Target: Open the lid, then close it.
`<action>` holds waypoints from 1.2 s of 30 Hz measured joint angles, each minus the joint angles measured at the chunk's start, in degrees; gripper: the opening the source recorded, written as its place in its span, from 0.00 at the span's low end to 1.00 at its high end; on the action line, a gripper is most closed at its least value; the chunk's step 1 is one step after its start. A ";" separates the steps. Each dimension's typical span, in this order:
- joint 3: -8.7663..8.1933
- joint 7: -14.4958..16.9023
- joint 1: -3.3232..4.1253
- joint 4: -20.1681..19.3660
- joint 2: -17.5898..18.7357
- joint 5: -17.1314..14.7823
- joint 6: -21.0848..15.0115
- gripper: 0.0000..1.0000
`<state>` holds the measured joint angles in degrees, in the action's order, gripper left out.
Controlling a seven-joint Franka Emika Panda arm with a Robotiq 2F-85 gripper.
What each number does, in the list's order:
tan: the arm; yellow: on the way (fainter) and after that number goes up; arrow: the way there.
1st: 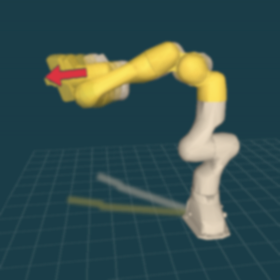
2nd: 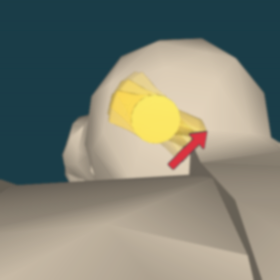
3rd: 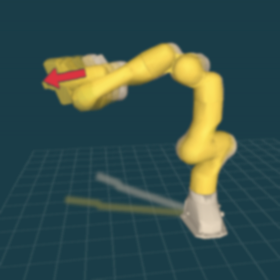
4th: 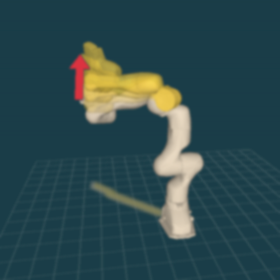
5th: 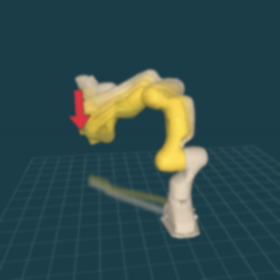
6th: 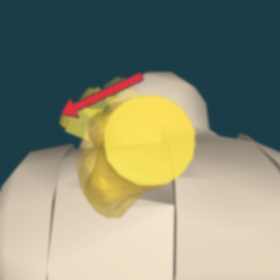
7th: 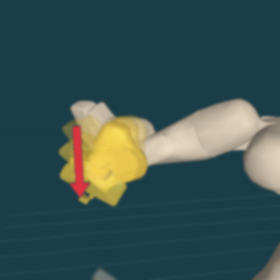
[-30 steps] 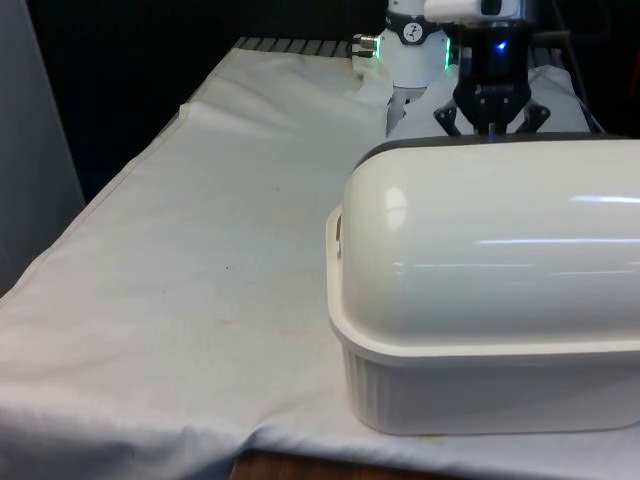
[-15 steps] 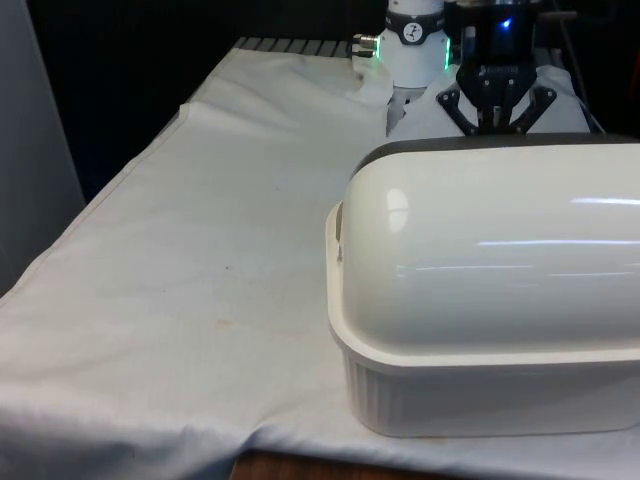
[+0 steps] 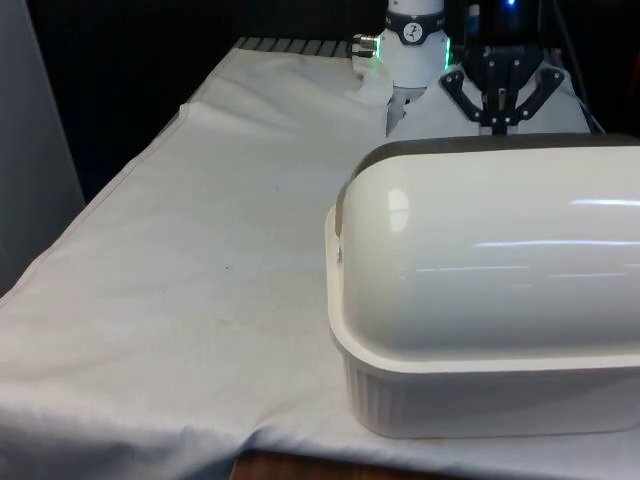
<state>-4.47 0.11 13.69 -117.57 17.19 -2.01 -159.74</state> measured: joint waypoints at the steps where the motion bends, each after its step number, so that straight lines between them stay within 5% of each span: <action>1: 0.00 0.00 0.00 0.17 0.00 0.00 -0.06 0.00; 36: -0.29 0.23 -0.11 6.19 1.43 0.00 -4.70 0.00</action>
<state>-4.76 0.34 13.58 -111.38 18.62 -2.01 -164.44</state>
